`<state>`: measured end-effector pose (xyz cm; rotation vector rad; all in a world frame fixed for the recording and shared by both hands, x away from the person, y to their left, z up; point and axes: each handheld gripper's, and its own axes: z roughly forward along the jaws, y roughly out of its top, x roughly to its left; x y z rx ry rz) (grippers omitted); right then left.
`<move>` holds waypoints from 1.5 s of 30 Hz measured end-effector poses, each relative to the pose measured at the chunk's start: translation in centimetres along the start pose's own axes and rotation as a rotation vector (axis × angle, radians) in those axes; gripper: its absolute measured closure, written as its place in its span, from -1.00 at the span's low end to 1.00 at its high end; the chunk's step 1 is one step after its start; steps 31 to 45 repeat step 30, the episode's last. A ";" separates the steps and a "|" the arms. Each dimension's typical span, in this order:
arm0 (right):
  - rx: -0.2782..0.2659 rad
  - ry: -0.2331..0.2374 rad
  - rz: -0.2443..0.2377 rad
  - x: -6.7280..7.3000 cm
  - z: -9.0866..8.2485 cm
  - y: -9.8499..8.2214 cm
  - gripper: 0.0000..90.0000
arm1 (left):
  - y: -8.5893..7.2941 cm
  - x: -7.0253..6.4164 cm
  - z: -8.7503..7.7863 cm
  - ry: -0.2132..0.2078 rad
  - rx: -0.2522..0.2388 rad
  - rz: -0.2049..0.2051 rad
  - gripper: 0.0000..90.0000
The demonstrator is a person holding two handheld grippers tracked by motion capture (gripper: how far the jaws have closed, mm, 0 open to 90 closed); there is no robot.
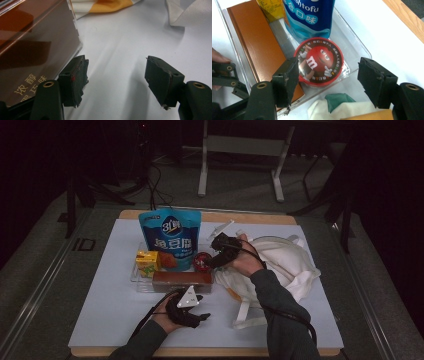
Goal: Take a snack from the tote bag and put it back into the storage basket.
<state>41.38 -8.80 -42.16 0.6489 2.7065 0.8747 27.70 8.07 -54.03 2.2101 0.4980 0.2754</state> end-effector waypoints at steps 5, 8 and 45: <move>-0.013 -0.006 0.012 -0.3 -0.6 -0.4 -0.14 | 0.0 0.0 0.0 0.000 0.000 -0.002 -0.25; -0.017 -0.004 0.024 -0.5 -1.0 -0.8 -0.09 | 0.0 0.0 0.0 0.000 0.000 -0.002 -0.25; -0.017 -0.004 0.039 -0.8 -2.8 -3.3 -0.04 | 0.0 0.1 0.0 -0.001 -0.001 -0.006 -0.25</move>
